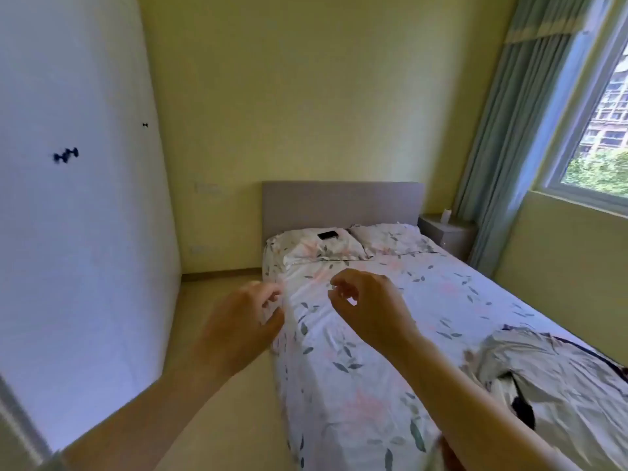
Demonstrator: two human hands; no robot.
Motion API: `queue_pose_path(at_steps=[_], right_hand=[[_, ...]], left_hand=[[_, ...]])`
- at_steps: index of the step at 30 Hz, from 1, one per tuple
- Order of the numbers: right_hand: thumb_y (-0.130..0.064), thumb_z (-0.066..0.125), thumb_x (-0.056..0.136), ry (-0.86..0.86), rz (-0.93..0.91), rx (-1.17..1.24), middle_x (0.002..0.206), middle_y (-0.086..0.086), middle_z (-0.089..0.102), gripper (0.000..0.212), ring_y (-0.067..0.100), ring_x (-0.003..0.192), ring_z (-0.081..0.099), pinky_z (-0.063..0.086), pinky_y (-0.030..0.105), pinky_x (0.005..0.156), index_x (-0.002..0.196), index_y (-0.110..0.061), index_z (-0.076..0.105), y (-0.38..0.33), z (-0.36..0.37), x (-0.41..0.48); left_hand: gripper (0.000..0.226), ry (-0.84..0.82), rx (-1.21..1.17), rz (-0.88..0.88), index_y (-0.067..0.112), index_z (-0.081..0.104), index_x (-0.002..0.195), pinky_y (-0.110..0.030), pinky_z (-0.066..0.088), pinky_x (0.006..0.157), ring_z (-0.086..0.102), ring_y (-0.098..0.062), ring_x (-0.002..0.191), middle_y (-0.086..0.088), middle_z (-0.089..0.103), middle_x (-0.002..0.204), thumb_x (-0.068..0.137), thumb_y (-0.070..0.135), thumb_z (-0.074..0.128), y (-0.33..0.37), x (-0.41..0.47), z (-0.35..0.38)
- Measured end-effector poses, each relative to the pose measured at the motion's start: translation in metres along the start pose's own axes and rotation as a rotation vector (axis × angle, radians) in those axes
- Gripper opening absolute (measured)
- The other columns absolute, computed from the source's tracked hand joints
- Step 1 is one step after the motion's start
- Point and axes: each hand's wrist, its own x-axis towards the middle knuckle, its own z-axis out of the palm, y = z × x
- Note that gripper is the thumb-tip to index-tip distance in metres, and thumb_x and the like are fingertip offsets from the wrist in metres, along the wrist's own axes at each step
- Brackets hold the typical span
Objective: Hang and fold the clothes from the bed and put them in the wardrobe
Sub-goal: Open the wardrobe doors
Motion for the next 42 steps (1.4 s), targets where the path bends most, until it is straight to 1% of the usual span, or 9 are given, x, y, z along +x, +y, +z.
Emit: queue_pose_path(at_steps=[3,7,11,16,22,27,32,37,42], right_hand=[[-0.026,0.065,0.092,0.02,-0.007,0.164,0.089,-0.007,0.072,0.016,0.006,0.08,0.066,0.058,0.025,0.077,0.104,-0.018,0.072,-0.017,0.041,0.042],[-0.021,0.068,0.09,-0.051,0.024,0.529,0.083,-0.01,0.072,0.01,0.005,0.078,0.069,0.058,0.022,0.076,0.099,-0.02,0.072,-0.04,0.094,0.095],[-0.019,0.067,0.09,-0.123,0.073,0.803,0.083,-0.001,0.074,0.01,0.015,0.081,0.071,0.06,0.04,0.079,0.098,-0.02,0.072,-0.052,0.141,0.148],[-0.021,0.067,0.09,-0.198,0.012,0.943,0.087,-0.003,0.075,0.01,0.013,0.085,0.071,0.059,0.041,0.082,0.099,-0.023,0.071,-0.055,0.202,0.207],[-0.016,0.065,0.092,-0.263,-0.081,1.09,0.085,-0.006,0.075,0.01,0.005,0.08,0.07,0.054,0.018,0.071,0.098,-0.022,0.071,-0.054,0.245,0.298],[-0.015,0.064,0.093,-0.394,-0.145,1.162,0.09,-0.003,0.075,0.012,0.01,0.085,0.072,0.059,0.026,0.079,0.103,-0.018,0.07,-0.074,0.284,0.36],[-0.018,0.063,0.093,-0.464,-0.266,1.192,0.092,-0.006,0.075,0.013,0.007,0.085,0.071,0.057,0.022,0.077,0.104,-0.021,0.069,-0.106,0.32,0.429],[-0.018,0.063,0.093,-0.533,-0.33,1.221,0.092,-0.007,0.075,0.013,0.008,0.086,0.072,0.058,0.028,0.081,0.104,-0.021,0.07,-0.138,0.368,0.485],[-0.017,0.063,0.093,-0.578,-0.401,1.244,0.092,-0.008,0.075,0.013,0.008,0.085,0.072,0.058,0.026,0.08,0.103,-0.022,0.07,-0.177,0.394,0.543]], left_hand=[[0.022,0.064,-0.062,-0.103,0.021,0.066,0.112,-0.024,0.054,0.074,0.06,-0.003,0.085,0.01,0.067,0.096,0.091,0.025,0.061,-0.045,0.012,-0.016],[0.018,0.202,-0.12,-0.286,0.024,0.066,0.109,-0.013,0.05,0.074,0.063,-0.001,0.087,0.013,0.068,0.094,0.092,0.027,0.061,-0.097,0.023,-0.036],[0.015,0.353,-0.174,-0.419,0.025,0.066,0.106,-0.003,0.046,0.069,0.063,0.001,0.086,0.017,0.067,0.093,0.091,0.025,0.063,-0.131,0.044,-0.038],[0.021,0.424,-0.151,-0.507,0.025,0.063,0.11,-0.003,0.046,0.07,0.063,0.001,0.086,0.017,0.067,0.095,0.09,0.019,0.064,-0.174,0.076,-0.028],[0.019,0.622,-0.165,-0.618,0.027,0.064,0.105,-0.003,0.046,0.069,0.064,0.005,0.086,0.016,0.07,0.094,0.089,0.018,0.064,-0.225,0.124,-0.032],[0.017,0.734,-0.12,-0.702,0.027,0.065,0.103,-0.002,0.044,0.067,0.065,0.004,0.085,0.012,0.072,0.094,0.089,0.017,0.064,-0.27,0.15,-0.053],[0.016,0.86,-0.065,-0.749,0.026,0.065,0.102,0.0,0.042,0.066,0.065,0.006,0.085,0.012,0.072,0.095,0.089,0.017,0.064,-0.317,0.178,-0.078],[0.015,0.986,-0.036,-0.801,0.029,0.065,0.1,-0.007,0.043,0.064,0.067,0.001,0.085,0.011,0.071,0.098,0.089,0.019,0.063,-0.371,0.198,-0.097],[0.019,1.037,0.028,-0.809,0.029,0.062,0.106,-0.002,0.042,0.061,0.061,0.012,0.085,0.016,0.069,0.098,0.089,0.018,0.063,-0.411,0.223,-0.124]])
